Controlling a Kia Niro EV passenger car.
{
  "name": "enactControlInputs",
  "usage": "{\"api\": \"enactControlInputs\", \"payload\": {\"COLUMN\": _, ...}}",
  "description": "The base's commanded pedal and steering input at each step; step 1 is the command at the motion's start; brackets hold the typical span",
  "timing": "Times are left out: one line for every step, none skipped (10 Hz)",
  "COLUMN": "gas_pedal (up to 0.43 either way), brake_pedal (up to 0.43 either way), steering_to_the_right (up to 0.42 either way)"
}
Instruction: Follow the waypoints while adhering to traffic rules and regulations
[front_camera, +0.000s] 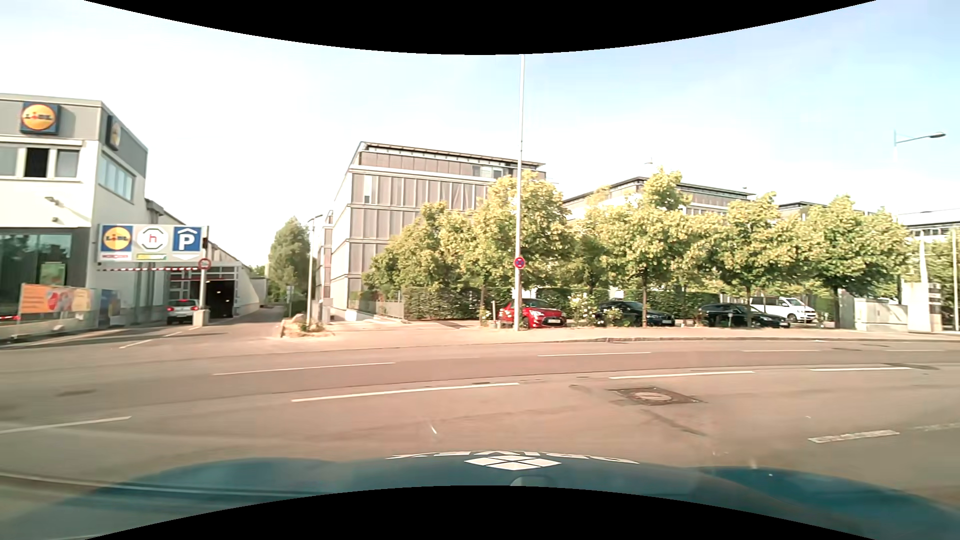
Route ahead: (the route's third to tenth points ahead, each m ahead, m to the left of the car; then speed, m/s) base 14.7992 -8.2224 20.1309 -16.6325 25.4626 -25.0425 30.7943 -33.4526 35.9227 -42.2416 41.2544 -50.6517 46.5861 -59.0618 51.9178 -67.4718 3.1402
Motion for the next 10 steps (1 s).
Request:
{"api": "enactControlInputs", "payload": {"gas_pedal": 0.228, "brake_pedal": 0.000, "steering_to_the_right": 0.653}}
{"api": "enactControlInputs", "payload": {"gas_pedal": 0.248, "brake_pedal": 0.000, "steering_to_the_right": 0.659}}
{"api": "enactControlInputs", "payload": {"gas_pedal": 0.280, "brake_pedal": 0.000, "steering_to_the_right": 0.655}}
{"api": "enactControlInputs", "payload": {"gas_pedal": 0.299, "brake_pedal": 0.000, "steering_to_the_right": 0.647}}
{"api": "enactControlInputs", "payload": {"gas_pedal": 0.311, "brake_pedal": 0.000, "steering_to_the_right": 0.638}}
{"api": "enactControlInputs", "payload": {"gas_pedal": 0.311, "brake_pedal": 0.000, "steering_to_the_right": 0.630}}
{"api": "enactControlInputs", "payload": {"gas_pedal": 0.319, "brake_pedal": 0.000, "steering_to_the_right": 0.614}}
{"api": "enactControlInputs", "payload": {"gas_pedal": 0.319, "brake_pedal": 0.000, "steering_to_the_right": 0.602}}
{"api": "enactControlInputs", "payload": {"gas_pedal": 0.319, "brake_pedal": 0.000, "steering_to_the_right": 0.580}}
{"api": "enactControlInputs", "payload": {"gas_pedal": 0.319, "brake_pedal": 0.000, "steering_to_the_right": 0.551}}
